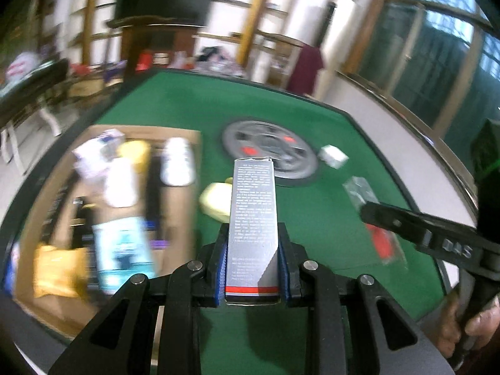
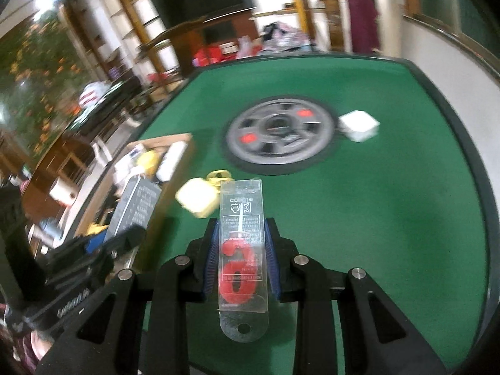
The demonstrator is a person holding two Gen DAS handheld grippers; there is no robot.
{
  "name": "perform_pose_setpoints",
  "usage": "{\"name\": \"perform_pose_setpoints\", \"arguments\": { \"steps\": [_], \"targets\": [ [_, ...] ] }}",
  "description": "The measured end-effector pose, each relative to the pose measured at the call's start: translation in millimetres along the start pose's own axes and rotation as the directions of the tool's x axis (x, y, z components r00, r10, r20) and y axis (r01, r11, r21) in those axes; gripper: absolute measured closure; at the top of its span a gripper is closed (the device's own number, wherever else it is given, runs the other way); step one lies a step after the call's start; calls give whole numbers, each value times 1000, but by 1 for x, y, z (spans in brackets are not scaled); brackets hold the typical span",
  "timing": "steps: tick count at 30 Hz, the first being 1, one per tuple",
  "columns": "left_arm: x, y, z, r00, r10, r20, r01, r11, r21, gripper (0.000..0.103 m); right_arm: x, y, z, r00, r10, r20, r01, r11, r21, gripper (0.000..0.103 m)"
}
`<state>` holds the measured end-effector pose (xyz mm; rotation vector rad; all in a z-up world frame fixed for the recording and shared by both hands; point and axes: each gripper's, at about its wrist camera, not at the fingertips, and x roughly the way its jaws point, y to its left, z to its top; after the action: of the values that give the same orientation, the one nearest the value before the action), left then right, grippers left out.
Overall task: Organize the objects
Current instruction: 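Carry the white box and blister pack into the tray and open both grippers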
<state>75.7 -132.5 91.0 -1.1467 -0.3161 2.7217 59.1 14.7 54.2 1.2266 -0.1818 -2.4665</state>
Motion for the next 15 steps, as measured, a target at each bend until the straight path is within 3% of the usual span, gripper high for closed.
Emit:
{"name": "perform_pose_setpoints", "arguments": {
  "steps": [7, 15],
  "targets": [
    [2, 72, -1, 994, 110, 18, -107, 989, -99, 80, 44, 71, -3, 993, 90, -80, -96, 993, -64, 78],
    [31, 123, 9, 988, 154, -34, -156, 981, -119, 80, 90, 121, -1, 980, 128, -152, -140, 988, -71, 77]
  ]
}}
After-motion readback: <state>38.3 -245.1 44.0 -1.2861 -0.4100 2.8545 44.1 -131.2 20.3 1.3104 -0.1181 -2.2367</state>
